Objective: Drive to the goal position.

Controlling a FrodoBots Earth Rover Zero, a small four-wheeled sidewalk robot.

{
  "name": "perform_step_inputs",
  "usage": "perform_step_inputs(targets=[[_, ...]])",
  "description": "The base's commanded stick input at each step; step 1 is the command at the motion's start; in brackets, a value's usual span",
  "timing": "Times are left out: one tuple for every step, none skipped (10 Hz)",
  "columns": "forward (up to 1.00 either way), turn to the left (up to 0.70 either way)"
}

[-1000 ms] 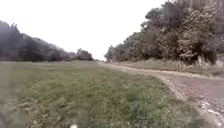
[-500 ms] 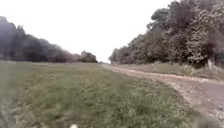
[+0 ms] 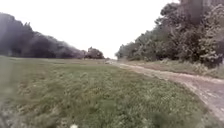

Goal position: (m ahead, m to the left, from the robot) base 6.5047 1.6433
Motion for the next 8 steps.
perform_step_inputs(targets=[[0.7,0.0],[0.7,0.0],[0.7,0.0],[0.7,0.0],[0.7,0.0],[0.7,0.0],[0.7,0.0],[0.7,0.0]])
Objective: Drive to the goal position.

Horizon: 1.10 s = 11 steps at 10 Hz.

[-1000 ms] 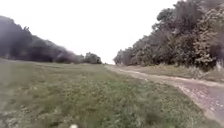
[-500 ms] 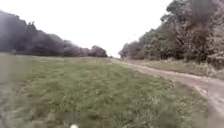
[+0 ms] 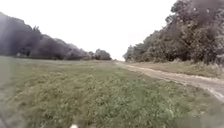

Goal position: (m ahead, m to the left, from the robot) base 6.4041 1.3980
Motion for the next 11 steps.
perform_step_inputs(targets=[[0.7,0.0],[0.7,0.0],[0.7,0.0],[0.7,-0.05],[0.7,-0.34],[0.7,-0.34],[0.7,-0.34],[0.7,-0.34],[0.7,-0.34],[0.7,-0.28],[0.7,-0.12]])
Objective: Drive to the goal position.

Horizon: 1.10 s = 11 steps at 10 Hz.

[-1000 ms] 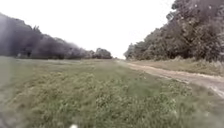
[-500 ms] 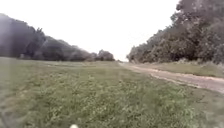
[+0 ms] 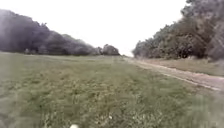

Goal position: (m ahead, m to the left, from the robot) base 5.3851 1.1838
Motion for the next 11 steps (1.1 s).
perform_step_inputs(targets=[[0.7,0.0],[0.7,0.0],[0.7,0.0],[0.7,-0.08],[0.7,-0.35],[0.7,-0.35],[0.7,-0.35],[0.7,-0.35],[0.7,-0.35],[0.7,-0.35],[0.7,-0.35]])
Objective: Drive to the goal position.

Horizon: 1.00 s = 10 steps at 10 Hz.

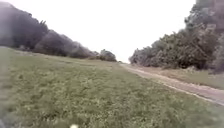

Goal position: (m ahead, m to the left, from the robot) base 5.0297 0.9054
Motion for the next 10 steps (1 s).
perform_step_inputs(targets=[[0.7,-0.35],[0.7,-0.35],[0.7,-0.35],[0.7,-0.35],[0.7,-0.29],[0.7,-0.13],[0.7,0.0],[0.7,0.0],[0.7,0.0],[0.7,0.0]])
